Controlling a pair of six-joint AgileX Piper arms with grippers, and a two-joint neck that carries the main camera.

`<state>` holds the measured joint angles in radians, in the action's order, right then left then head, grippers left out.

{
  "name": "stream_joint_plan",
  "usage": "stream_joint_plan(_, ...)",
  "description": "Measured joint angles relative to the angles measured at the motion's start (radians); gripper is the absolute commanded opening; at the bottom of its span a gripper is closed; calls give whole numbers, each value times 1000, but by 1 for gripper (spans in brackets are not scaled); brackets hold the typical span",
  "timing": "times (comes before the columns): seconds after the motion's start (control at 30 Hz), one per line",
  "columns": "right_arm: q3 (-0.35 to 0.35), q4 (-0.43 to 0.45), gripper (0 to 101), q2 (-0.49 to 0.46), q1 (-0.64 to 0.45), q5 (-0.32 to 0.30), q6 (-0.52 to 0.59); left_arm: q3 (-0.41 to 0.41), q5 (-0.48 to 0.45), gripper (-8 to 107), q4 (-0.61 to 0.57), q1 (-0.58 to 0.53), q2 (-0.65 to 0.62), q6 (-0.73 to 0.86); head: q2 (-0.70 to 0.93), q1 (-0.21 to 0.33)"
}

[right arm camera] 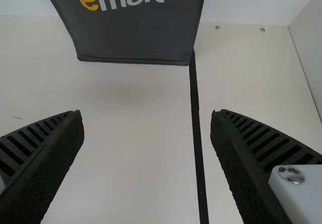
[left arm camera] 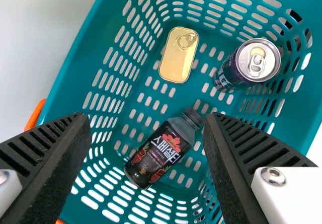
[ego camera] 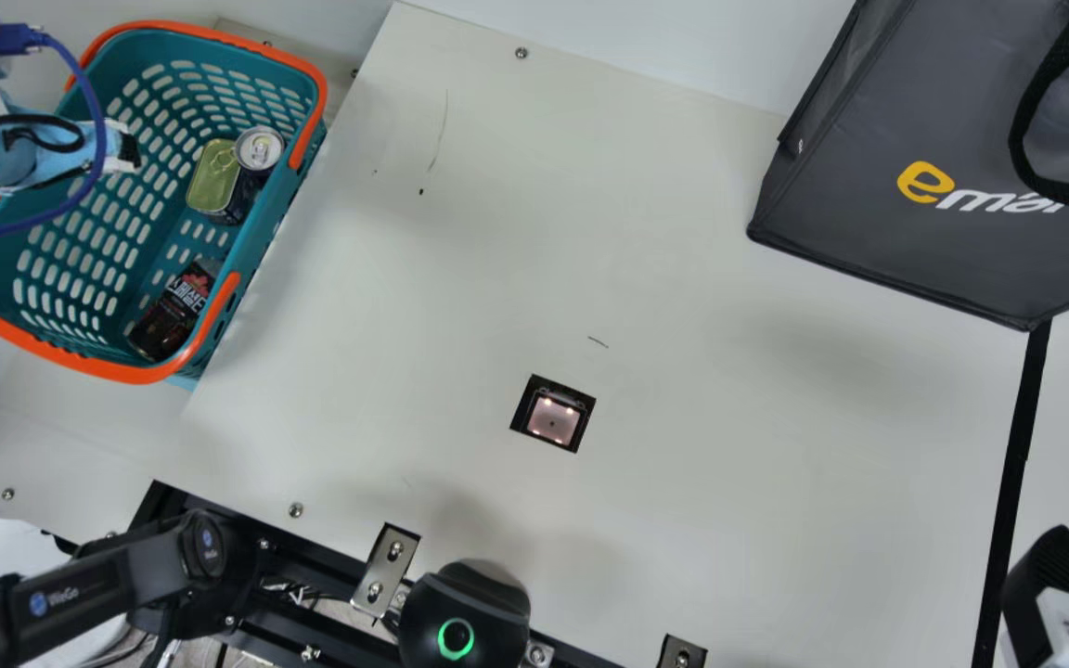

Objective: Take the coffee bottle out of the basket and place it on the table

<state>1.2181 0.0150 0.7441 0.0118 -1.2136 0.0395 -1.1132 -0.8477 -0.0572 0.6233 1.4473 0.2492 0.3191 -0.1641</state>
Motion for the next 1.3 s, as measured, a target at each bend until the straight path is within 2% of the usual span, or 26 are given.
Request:
stream_joint_plan(0.73,0,0,91,0,0,-1,0,68,133,90,-61,6,126,130,0,0)
stream_joint_plan(1.3,0,0,91,0,0,-1,0,95,203,90,-138,10,227,307,0,0)
